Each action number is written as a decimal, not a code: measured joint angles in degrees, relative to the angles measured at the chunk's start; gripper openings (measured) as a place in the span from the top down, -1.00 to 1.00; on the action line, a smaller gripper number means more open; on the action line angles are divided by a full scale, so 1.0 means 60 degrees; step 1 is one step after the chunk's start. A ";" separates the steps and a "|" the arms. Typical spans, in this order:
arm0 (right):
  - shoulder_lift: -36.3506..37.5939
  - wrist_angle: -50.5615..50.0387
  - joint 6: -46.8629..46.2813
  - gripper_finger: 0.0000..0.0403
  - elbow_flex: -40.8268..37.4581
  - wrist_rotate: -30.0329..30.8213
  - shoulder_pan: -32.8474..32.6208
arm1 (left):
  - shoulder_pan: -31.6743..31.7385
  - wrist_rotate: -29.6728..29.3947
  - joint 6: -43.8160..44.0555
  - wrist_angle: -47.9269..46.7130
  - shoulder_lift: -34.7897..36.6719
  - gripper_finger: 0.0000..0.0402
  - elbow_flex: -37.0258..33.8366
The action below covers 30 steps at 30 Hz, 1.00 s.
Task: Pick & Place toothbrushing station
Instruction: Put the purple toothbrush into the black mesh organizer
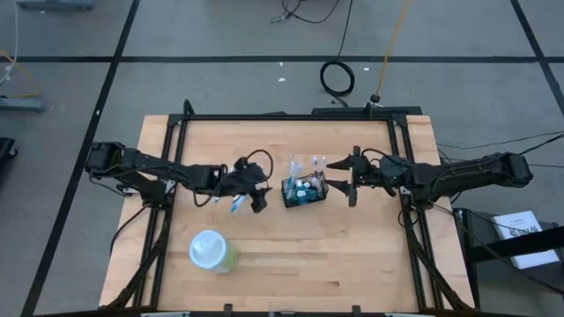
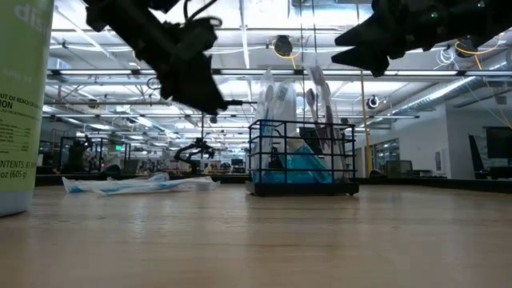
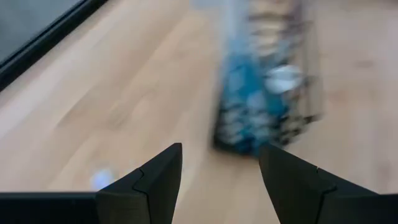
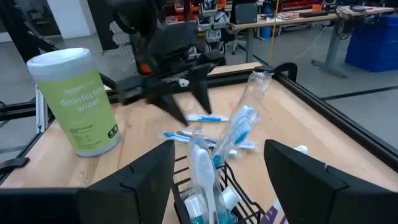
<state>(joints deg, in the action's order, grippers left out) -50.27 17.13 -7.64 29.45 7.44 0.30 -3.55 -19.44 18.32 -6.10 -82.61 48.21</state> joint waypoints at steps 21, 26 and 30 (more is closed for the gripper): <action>-0.0002 -0.0195 -0.0036 -0.16 0.0000 0.0000 -0.0004 | 0.1051 -0.0720 0.3740 -0.2703 -0.2071 -0.09 -0.0007; -0.0002 -0.0195 -0.0036 -0.16 0.0000 0.0000 -0.0004 | 0.1129 -0.0505 0.3774 -0.2663 -0.2497 -0.09 0.0019; -0.0002 -0.0209 -0.0033 -0.15 0.0000 0.0000 -0.0002 | 0.1133 -0.0476 0.3787 -0.2928 -0.2535 -0.09 0.0003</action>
<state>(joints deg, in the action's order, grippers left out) -50.28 15.88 -7.84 29.45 7.44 0.28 3.25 -22.30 41.04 -23.66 -97.82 48.22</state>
